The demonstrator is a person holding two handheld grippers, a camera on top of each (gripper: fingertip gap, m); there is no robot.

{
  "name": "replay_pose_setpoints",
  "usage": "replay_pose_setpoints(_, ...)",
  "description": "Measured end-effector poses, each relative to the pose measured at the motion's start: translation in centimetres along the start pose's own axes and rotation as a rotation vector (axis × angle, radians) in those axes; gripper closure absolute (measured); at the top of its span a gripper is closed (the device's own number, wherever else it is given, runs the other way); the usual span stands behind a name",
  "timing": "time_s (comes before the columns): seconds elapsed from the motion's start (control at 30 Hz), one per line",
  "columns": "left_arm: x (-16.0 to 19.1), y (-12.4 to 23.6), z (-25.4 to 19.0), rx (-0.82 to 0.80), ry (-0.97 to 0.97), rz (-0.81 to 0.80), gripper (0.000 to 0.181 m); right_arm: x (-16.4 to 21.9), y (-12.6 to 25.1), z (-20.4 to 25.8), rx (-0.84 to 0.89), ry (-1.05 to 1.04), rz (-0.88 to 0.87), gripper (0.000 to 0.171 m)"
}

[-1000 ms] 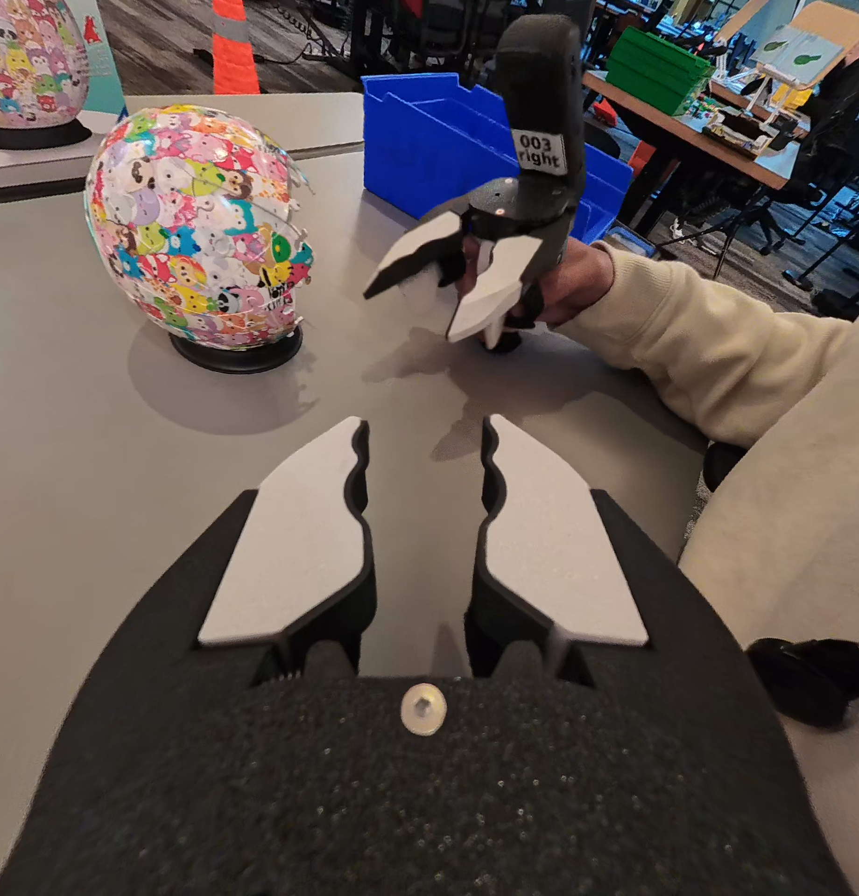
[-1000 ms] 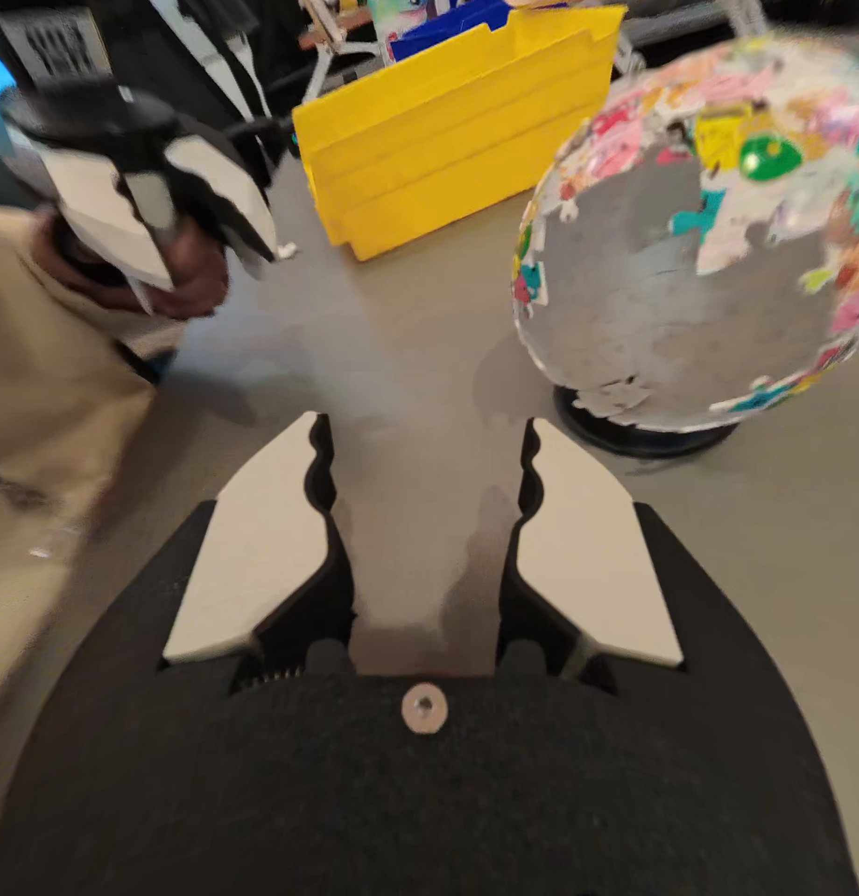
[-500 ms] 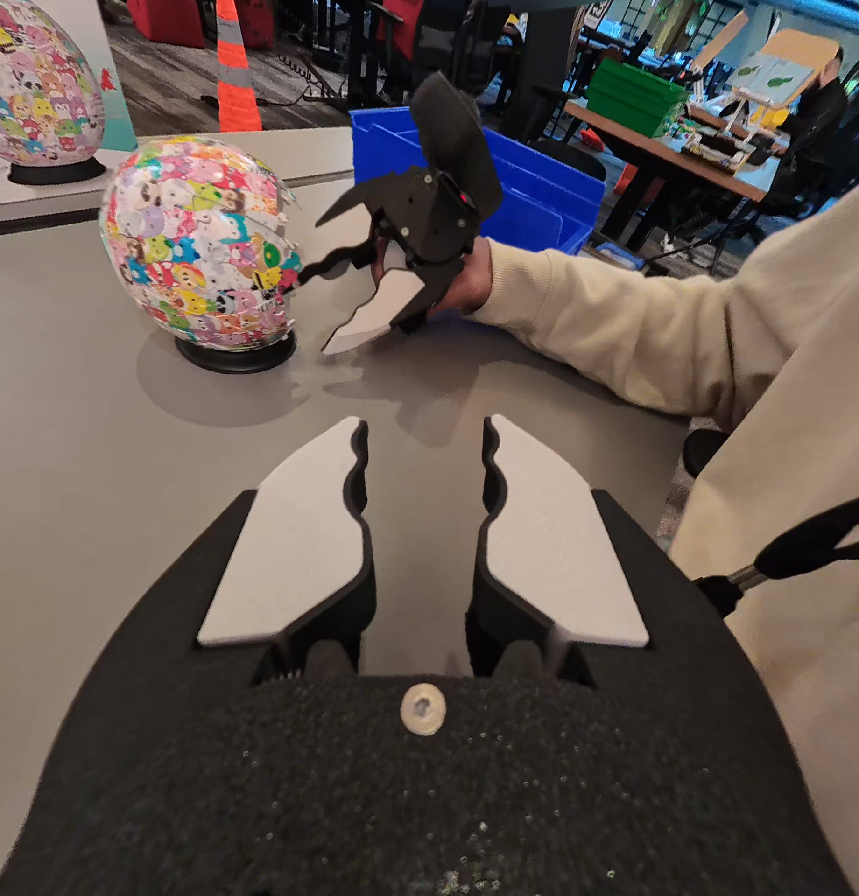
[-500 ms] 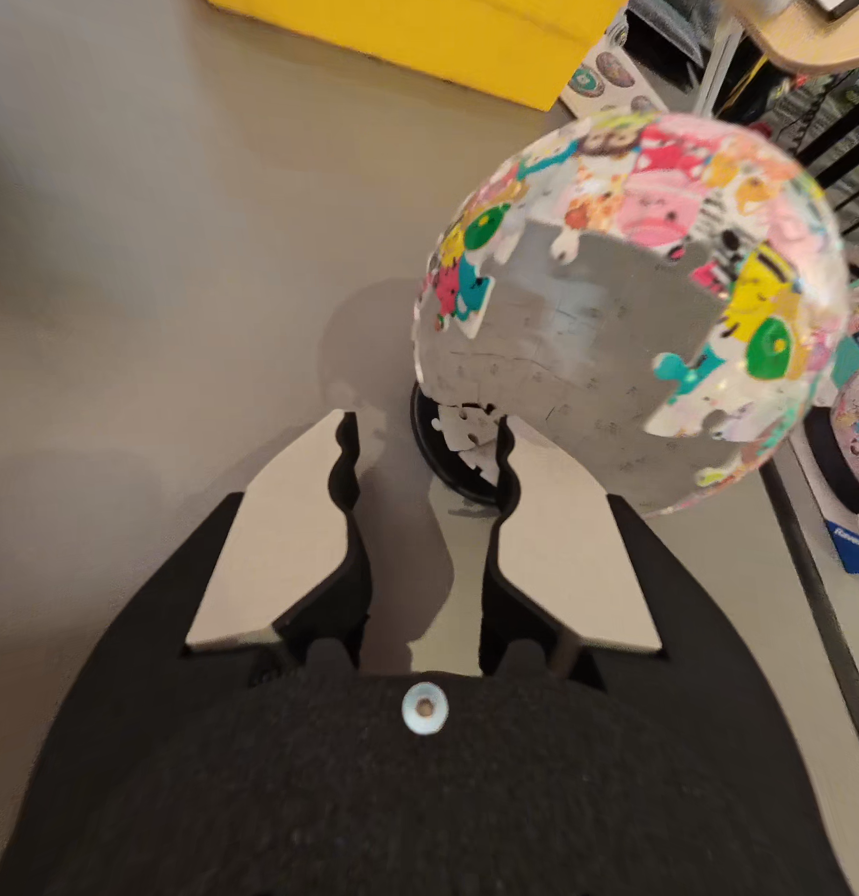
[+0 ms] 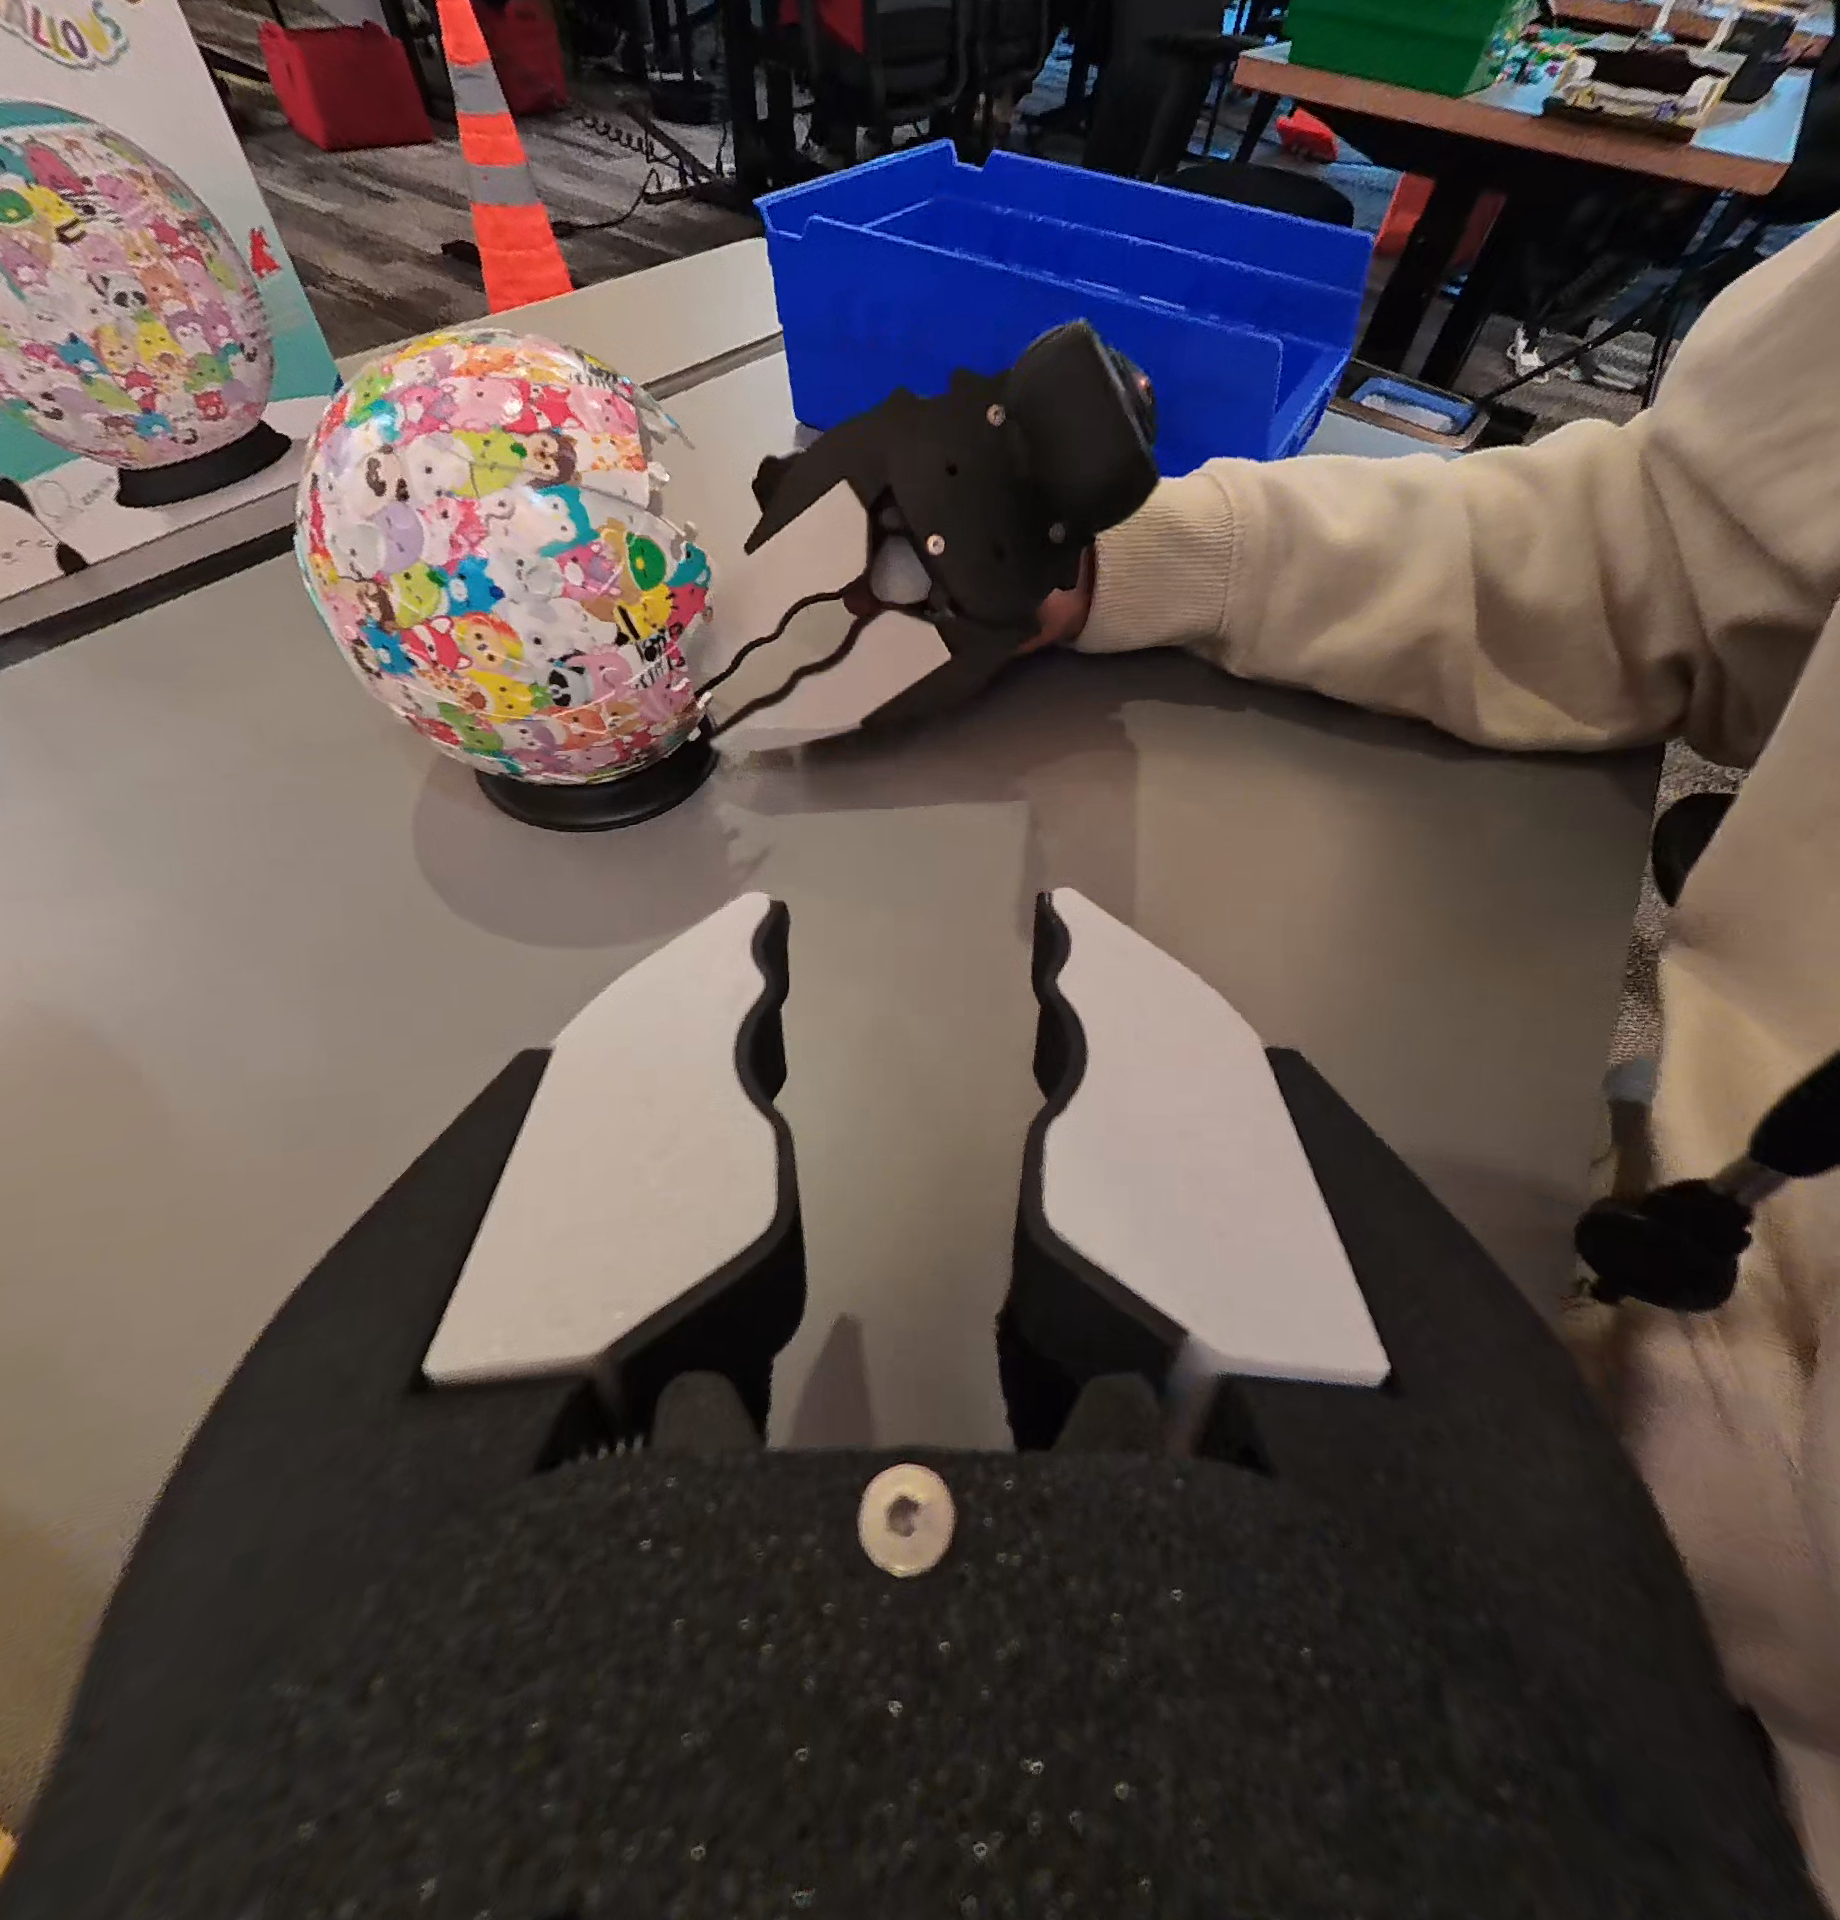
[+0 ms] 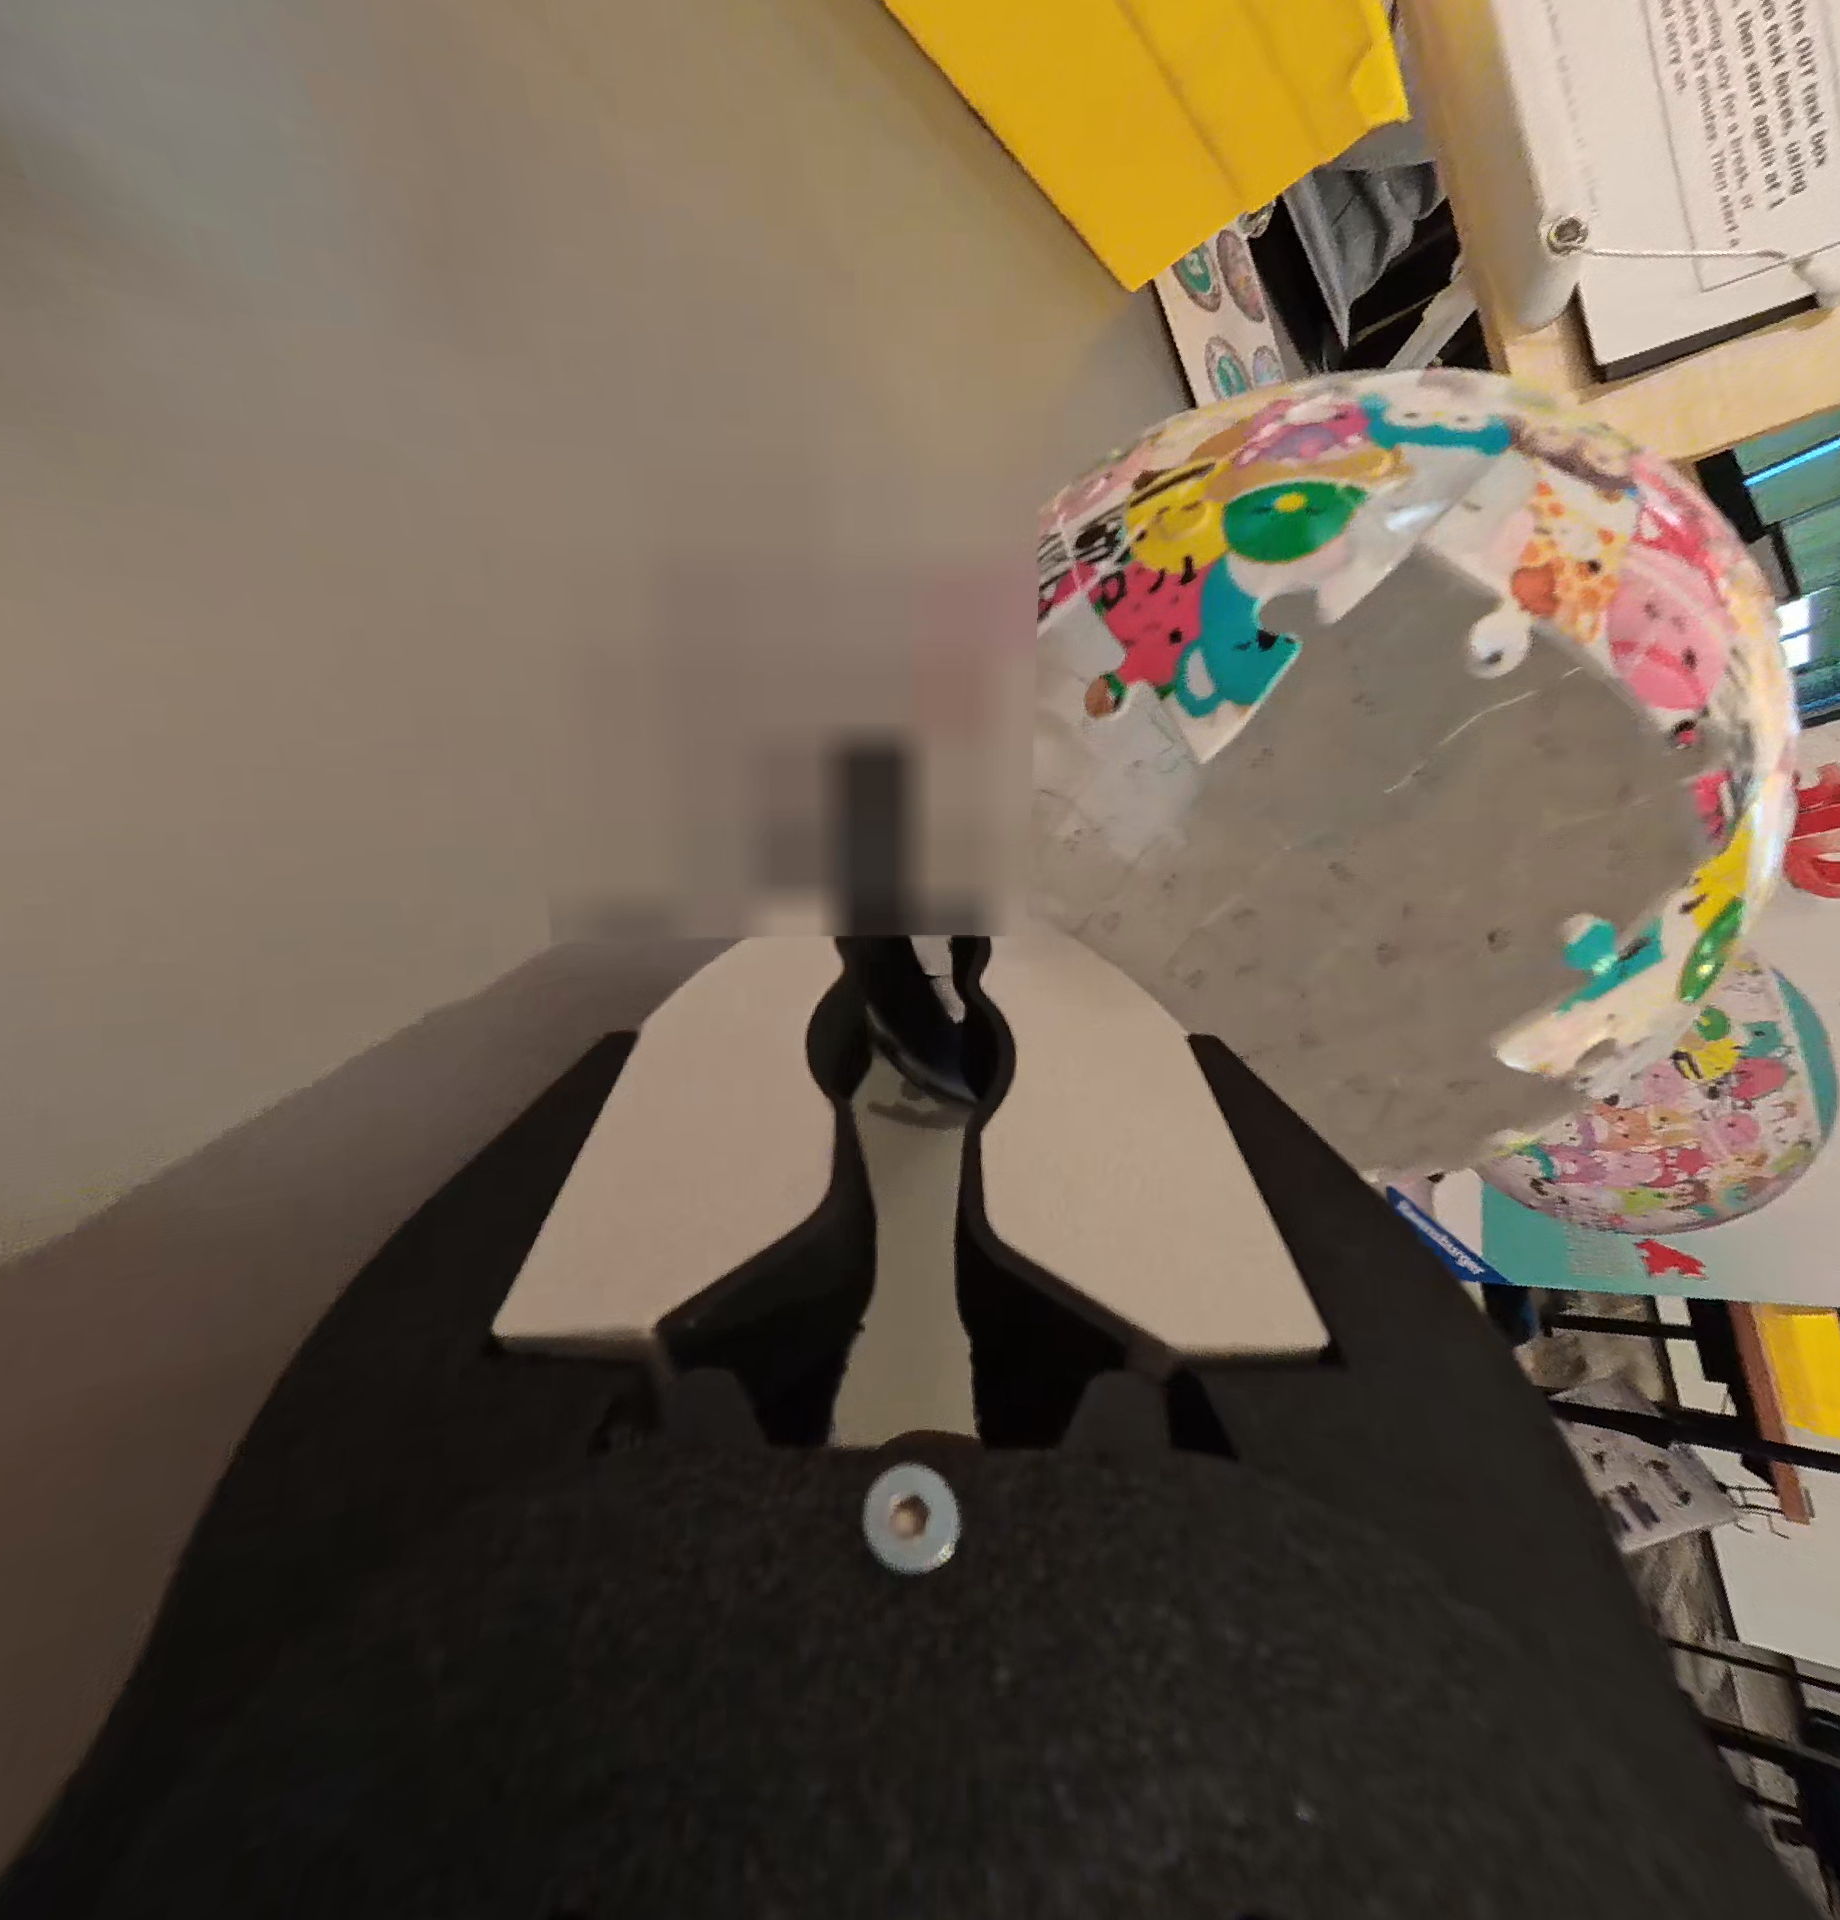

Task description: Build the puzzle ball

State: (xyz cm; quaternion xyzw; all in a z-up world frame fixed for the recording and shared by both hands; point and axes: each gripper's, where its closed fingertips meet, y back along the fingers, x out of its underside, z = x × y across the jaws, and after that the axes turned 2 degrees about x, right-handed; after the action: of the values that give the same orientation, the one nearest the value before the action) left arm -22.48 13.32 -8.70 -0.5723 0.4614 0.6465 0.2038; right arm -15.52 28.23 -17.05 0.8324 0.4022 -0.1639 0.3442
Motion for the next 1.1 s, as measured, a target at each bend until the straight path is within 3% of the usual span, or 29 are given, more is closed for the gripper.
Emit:
replay_pose_setpoints(0.23, 0.2, -0.4, -0.1, 0.017, 0.021, -0.001, 0.137, 1.0, -0.6, -0.2, -0.024, 0.009, 0.031, 0.158)
replay_pose_setpoints(0.47, 0.2, -0.7, -0.2, 0.027, 0.035, -0.002, 0.137, 0.4, -0.5, 0.1, -0.044, 0.051, -0.034, 0.168)
replay_pose_setpoints(0.8, 0.1, -1.1, -0.4, 0.028, 0.044, -0.008, 0.137, -0.7, 0.7, -1.0, -0.032, 0.037, -0.233, 0.169)
replay_pose_setpoints(1.1, -0.2, -2.1, -0.8, 0.052, 0.05, 0.014, 0.137, -0.6, 0.4, 0.1, -0.103, 0.066, -0.198, 0.169)
